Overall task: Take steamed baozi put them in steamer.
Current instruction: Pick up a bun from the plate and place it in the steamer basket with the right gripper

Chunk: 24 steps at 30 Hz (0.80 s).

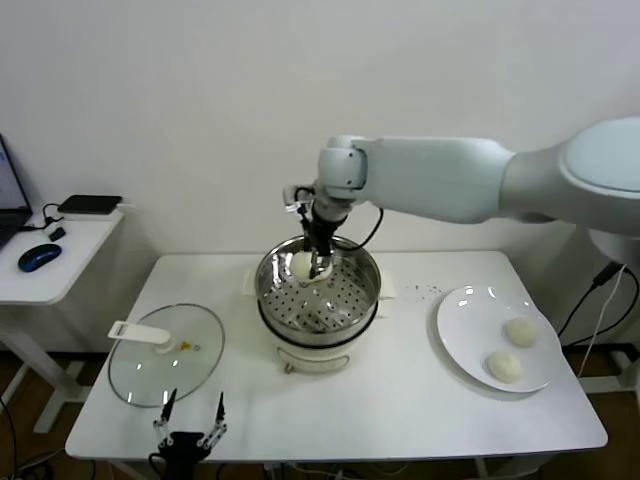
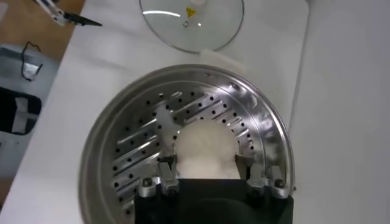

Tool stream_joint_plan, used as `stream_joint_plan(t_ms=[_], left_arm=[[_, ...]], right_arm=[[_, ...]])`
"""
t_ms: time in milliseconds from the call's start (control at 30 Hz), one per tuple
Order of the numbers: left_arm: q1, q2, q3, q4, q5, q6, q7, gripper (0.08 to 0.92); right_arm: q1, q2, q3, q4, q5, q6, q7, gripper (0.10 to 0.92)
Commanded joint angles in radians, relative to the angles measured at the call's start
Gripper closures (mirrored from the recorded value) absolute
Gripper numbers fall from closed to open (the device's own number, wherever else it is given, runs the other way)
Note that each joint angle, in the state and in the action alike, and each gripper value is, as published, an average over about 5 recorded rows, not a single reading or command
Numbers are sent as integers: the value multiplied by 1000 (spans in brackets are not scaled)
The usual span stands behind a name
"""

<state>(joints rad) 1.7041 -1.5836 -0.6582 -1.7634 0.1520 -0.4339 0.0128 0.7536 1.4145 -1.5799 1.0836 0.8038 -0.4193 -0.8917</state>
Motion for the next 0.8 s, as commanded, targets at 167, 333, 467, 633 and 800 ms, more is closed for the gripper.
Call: stream_joint_plan(t_ms=[167,333,467,633,800], left_arm=[[-12,0,-7,14,-4,2,1,177],[-20,0,-10,19,-7,5,3,177],[-22,0,-9,20,-7,6,5,177],[-19,0,-6,14,-6,7,7,177],[-10,1,-3,2,-4,9,10,177]], right_arm=[[-214,118,67,-200,-110,-8,33,372],[-215,118,69,-185,-109,-7,22,375],[-194,102,65,-156,-105,-12,21,372],[-136,62,64,-114,-42,-31,30,275],[9,-38,17,-10,44,-10,-21,207]])
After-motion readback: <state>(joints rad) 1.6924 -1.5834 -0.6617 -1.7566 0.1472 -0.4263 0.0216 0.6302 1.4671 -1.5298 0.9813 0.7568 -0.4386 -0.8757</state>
